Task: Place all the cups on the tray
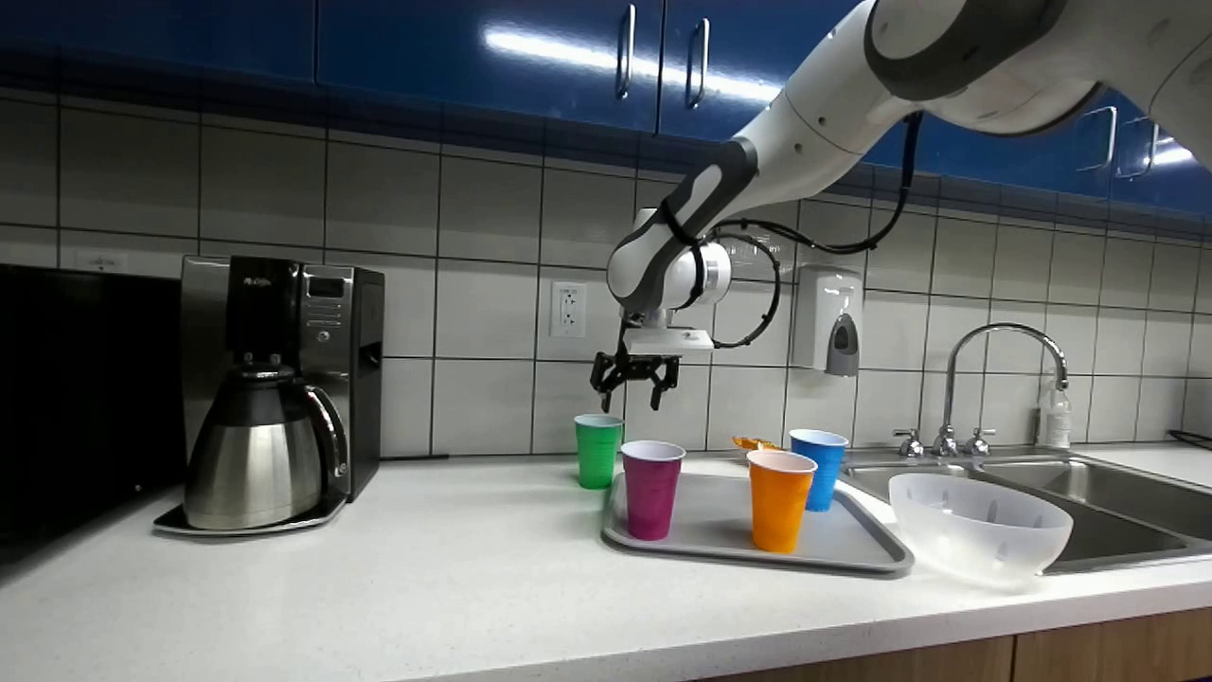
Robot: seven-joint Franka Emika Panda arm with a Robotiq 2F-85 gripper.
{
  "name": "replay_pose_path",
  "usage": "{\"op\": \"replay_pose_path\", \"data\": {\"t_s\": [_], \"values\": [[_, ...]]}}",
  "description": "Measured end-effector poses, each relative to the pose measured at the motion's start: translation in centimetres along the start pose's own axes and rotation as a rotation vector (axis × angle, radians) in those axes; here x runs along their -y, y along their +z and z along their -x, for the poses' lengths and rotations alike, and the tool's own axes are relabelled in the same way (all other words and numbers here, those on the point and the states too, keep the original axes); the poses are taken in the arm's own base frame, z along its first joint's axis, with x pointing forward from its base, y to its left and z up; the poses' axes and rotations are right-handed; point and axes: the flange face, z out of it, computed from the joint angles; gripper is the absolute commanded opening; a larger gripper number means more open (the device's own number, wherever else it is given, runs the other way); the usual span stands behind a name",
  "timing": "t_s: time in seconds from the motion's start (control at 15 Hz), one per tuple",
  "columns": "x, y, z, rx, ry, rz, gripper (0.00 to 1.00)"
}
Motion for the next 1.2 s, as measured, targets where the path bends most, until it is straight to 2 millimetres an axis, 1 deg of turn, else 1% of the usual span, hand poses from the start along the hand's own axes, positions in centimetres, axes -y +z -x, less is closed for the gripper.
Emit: {"op": "replay_pose_path", "data": {"t_s": [0.27, 0.73, 1.13, 1.2], "values": [[-0.1, 1.1, -0.9, -0.007, 0.017, 0.015, 1.0], [-0.4, 3.8, -1.4, 0.009, 0.04, 0.044, 1.0], [-0.5, 5.0, -1.8, 0.015, 0.046, 0.058, 1.0], [-0.5, 5.2, -1.8, 0.017, 0.048, 0.06, 0.75]]}}
